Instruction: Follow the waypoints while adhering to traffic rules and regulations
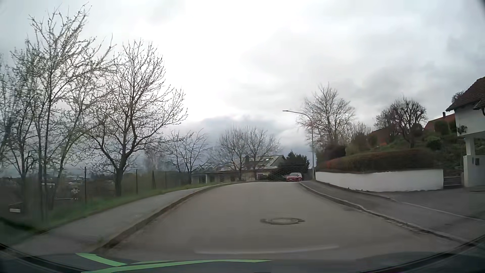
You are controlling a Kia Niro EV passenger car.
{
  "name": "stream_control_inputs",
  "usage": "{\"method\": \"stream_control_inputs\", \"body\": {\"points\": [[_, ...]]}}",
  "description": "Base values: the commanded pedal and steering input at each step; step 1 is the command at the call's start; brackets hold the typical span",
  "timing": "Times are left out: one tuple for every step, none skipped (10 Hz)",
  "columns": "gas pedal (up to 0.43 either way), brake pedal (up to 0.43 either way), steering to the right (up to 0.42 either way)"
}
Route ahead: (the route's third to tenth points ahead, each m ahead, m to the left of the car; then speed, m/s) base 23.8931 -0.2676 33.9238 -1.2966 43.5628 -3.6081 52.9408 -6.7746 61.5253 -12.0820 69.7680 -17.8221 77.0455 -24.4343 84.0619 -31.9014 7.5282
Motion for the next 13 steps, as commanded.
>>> {"method": "stream_control_inputs", "body": {"points": [[0.169,0.0,0.026],[0.169,0.0,0.03],[0.169,0.0,0.029],[0.157,0.0,0.03],[0.157,0.0,0.031],[0.157,0.0,0.032],[0.157,0.0,0.032],[0.157,0.0,0.034],[0.157,0.0,0.037],[0.157,0.0,0.037],[0.157,0.0,0.038],[0.157,0.0,0.038],[0.157,0.0,0.038]]}}
